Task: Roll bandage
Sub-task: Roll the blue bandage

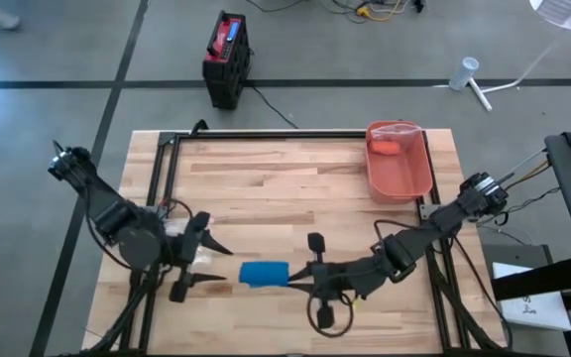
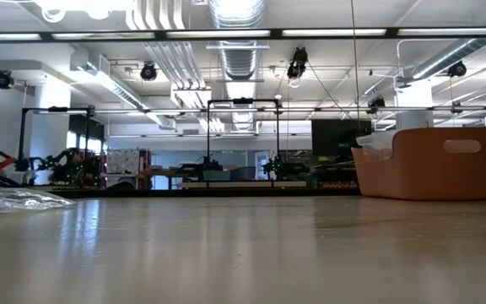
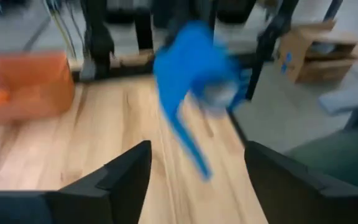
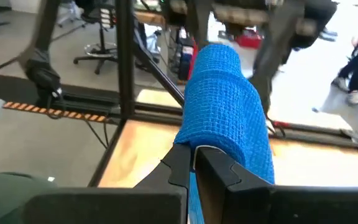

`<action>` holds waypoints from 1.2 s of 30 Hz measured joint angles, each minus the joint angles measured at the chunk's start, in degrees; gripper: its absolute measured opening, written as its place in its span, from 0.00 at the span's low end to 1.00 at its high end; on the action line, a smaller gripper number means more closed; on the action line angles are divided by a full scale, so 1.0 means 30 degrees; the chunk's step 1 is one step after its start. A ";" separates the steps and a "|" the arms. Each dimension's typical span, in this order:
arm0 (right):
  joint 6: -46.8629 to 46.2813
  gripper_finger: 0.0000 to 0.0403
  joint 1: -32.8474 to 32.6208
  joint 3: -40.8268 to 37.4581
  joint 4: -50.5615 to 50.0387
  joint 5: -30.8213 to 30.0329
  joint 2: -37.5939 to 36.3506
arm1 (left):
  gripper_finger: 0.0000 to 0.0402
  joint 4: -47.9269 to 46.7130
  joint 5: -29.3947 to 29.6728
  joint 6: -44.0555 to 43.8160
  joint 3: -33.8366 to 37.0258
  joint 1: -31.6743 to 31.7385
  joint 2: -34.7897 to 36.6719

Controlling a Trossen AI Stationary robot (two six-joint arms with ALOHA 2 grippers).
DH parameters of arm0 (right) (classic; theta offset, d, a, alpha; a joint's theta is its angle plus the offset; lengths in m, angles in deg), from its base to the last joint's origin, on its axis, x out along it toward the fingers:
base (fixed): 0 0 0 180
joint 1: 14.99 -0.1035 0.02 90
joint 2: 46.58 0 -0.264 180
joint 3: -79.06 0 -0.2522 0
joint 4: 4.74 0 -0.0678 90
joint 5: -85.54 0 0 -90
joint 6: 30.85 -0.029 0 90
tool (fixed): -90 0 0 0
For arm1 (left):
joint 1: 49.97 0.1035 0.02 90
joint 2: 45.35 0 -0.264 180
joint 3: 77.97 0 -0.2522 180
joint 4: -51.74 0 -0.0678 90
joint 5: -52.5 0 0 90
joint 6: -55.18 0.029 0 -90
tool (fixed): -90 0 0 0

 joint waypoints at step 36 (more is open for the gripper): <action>-0.1338 0.03 0.0891 -0.0138 -0.1007 0.1049 0.0010 | 0.05 0.4729 0.4950 0.5499 0.0073 -0.0013 -0.4135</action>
